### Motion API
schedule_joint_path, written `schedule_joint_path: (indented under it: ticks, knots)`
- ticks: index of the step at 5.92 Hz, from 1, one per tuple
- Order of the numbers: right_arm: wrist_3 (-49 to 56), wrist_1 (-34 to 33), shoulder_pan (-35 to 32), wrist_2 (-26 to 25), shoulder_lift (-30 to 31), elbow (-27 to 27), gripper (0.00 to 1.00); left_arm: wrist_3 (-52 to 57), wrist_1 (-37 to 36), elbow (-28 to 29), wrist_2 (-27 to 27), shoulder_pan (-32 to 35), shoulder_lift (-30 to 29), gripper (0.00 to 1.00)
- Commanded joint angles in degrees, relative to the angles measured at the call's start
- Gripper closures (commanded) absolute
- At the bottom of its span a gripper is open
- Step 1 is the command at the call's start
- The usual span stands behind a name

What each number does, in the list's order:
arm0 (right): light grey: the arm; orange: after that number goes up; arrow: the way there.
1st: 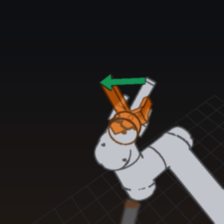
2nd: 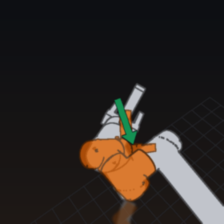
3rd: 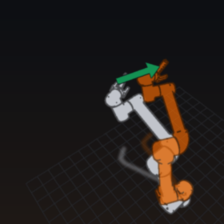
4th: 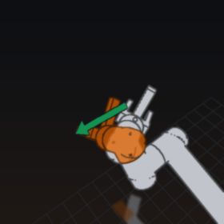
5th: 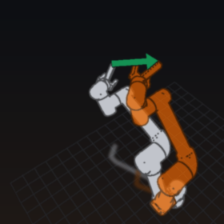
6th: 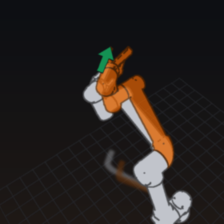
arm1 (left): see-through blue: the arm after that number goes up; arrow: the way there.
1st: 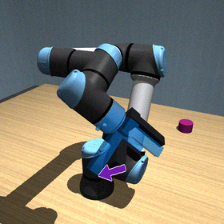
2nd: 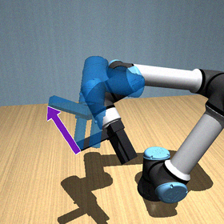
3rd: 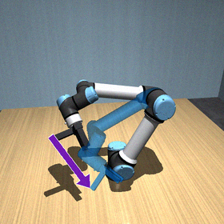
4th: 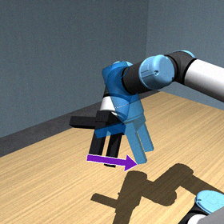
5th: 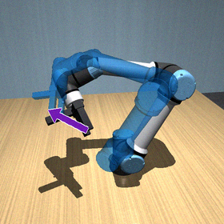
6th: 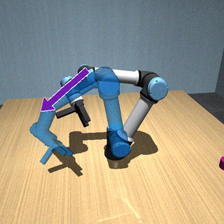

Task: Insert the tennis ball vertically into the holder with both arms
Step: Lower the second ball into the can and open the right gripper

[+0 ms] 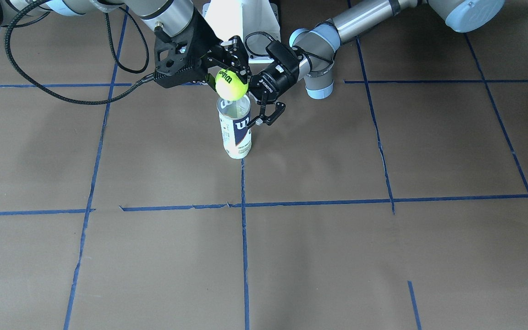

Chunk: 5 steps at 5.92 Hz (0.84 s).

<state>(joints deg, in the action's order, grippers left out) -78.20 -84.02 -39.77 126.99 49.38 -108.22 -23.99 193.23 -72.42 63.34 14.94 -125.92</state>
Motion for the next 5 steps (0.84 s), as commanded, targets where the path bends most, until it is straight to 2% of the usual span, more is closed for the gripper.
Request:
schedule_joint_path:
  ticks: [1,2,3,4,5]
  knots:
    - [0.3,0.0,0.1,-1.9,0.2,0.4,0.82,0.0,0.0,-0.1,-0.1,0.0,0.0,0.01]
    - [0.3,0.0,0.1,-2.4,0.2,1.2,0.81,0.0,0.0,-0.1,-0.1,0.0,0.0,0.01]
    - [0.2,0.0,0.4,-2.5,0.2,1.2,0.64,0.0,0.0,-0.1,-0.1,0.0,0.0,0.01]
    - [0.0,0.1,0.6,-2.6,0.2,1.2,0.38,0.0,0.0,0.0,-0.1,0.0,0.1,0.01]
    - [-0.1,0.0,0.9,-4.1,0.1,1.1,0.18,0.0,0.0,0.0,-0.1,0.0,0.1,0.01]
